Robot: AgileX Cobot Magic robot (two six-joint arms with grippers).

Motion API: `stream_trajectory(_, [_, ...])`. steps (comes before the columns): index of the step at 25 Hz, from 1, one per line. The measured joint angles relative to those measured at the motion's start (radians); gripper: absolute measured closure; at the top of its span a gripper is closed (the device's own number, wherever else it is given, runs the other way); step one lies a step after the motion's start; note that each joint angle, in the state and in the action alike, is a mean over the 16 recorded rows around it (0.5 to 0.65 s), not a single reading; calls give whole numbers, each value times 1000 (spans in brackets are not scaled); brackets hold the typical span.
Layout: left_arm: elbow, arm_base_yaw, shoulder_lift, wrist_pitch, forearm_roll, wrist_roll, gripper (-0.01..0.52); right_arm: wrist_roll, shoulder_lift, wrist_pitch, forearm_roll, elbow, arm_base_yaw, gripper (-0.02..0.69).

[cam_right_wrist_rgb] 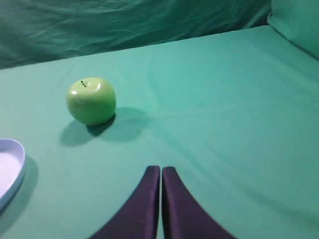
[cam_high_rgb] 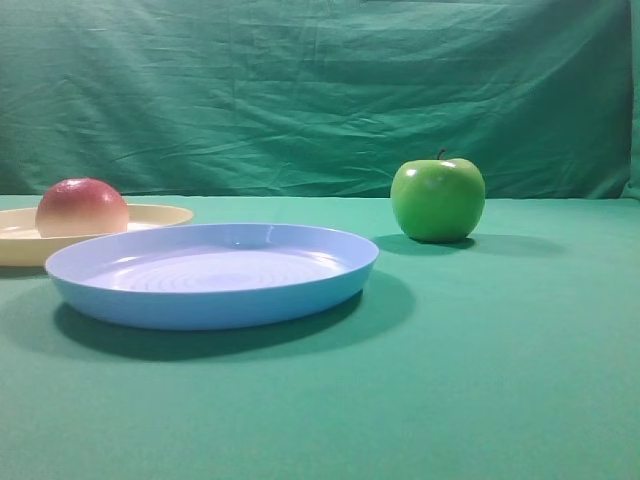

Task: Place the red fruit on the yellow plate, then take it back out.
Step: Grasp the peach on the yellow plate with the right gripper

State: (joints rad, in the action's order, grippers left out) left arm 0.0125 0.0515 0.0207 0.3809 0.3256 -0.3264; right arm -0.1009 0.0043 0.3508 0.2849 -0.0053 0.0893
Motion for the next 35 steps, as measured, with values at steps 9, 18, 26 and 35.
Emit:
stream_trajectory(9, [0, 0, 0, 0, 0, 0, 514, -8, 153, 23, 90, -183, 34, 665])
stream_trajectory(18, [0, 0, 0, 0, 0, 0, 514, -42, 459, 83, 102, -452, 160, 665])
stream_trajectory(26, [0, 0, 0, 0, 0, 0, 514, -78, 755, 94, 132, -625, 293, 665])
stream_trajectory(35, [0, 0, 0, 0, 0, 0, 514, -104, 1037, 20, 190, -742, 439, 665])
